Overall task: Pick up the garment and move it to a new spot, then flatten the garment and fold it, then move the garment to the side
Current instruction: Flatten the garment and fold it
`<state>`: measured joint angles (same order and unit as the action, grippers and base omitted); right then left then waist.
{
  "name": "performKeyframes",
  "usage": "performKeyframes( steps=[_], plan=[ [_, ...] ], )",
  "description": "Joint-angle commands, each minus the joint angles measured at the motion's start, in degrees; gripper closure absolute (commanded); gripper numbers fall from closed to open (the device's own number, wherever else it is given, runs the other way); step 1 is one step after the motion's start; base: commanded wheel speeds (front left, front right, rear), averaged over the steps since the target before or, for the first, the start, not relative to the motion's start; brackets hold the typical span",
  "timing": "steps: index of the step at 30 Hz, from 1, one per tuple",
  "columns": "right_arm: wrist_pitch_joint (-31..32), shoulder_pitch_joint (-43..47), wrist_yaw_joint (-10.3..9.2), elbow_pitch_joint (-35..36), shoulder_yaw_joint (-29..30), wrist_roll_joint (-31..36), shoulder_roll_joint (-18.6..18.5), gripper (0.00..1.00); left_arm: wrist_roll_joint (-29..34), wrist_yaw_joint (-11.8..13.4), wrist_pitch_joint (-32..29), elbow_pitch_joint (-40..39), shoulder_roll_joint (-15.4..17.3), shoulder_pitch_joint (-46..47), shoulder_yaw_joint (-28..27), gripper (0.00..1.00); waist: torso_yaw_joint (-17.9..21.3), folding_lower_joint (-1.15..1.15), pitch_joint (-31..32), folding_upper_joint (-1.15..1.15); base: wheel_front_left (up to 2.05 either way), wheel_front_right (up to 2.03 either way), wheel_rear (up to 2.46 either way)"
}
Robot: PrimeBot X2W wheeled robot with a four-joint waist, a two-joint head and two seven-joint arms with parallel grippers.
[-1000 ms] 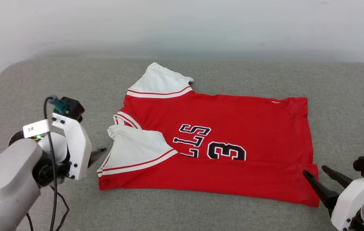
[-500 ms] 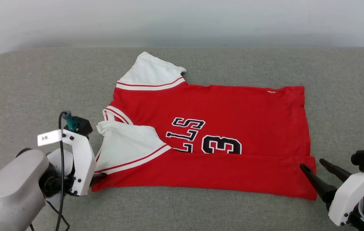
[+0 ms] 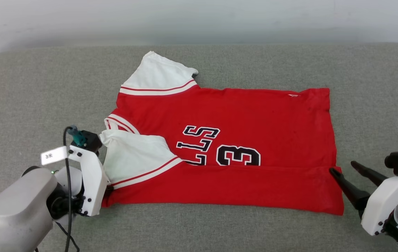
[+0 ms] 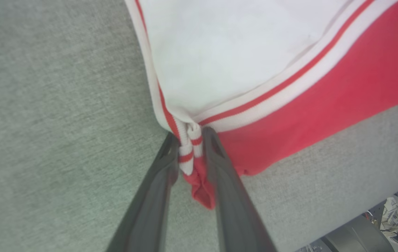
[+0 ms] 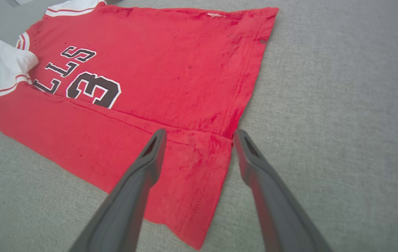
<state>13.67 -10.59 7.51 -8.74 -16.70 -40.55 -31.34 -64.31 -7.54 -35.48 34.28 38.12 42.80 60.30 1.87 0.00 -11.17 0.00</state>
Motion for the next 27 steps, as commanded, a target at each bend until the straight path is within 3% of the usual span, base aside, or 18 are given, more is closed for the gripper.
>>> performKeyframes(
  steps=[1, 7, 15, 21, 27],
  plan=[
    [0.4, -0.9, -0.05, 0.4, -0.1, 0.4, -0.9, 0.00, 0.3, 0.2, 0.2, 0.7, -0.7, -2.7, 2.0, 1.00, 0.0, 0.00, 0.6, 0.00, 0.00, 0.00, 0.00],
    [6.0, -3.8, -0.05, 1.9, -0.5, 0.8, -5.1, 0.00, 0.9, 0.2, 4.5, -1.2, 1.1, 0.0, 2.3, 1.00, -0.8, 0.00, 2.6, 0.00, 0.00, 0.00, 0.00],
    [24.8, -7.4, -0.06, 3.8, -4.5, -1.0, -10.5, 0.00, 1.7, 0.2, 8.0, -4.1, 2.3, 1.4, 4.1, 1.00, -2.0, 0.00, 3.8, 0.00, 0.00, 0.00, 0.00],
    [35.8, -8.9, -0.05, 2.5, -6.8, -2.2, -10.0, 0.00, 2.1, 0.2, 9.2, -5.5, 1.8, 2.7, 5.3, 1.00, -3.1, 0.00, 3.1, 0.00, 0.00, 0.00, 0.00],
    [38.6, -9.8, -0.05, -1.0, -7.9, -0.8, -6.9, 0.00, 2.8, 0.2, 10.2, -6.1, 1.2, 4.4, 6.2, 1.00, -4.3, 0.00, 1.5, 0.00, 0.00, 0.00, 0.00]
  ],
)
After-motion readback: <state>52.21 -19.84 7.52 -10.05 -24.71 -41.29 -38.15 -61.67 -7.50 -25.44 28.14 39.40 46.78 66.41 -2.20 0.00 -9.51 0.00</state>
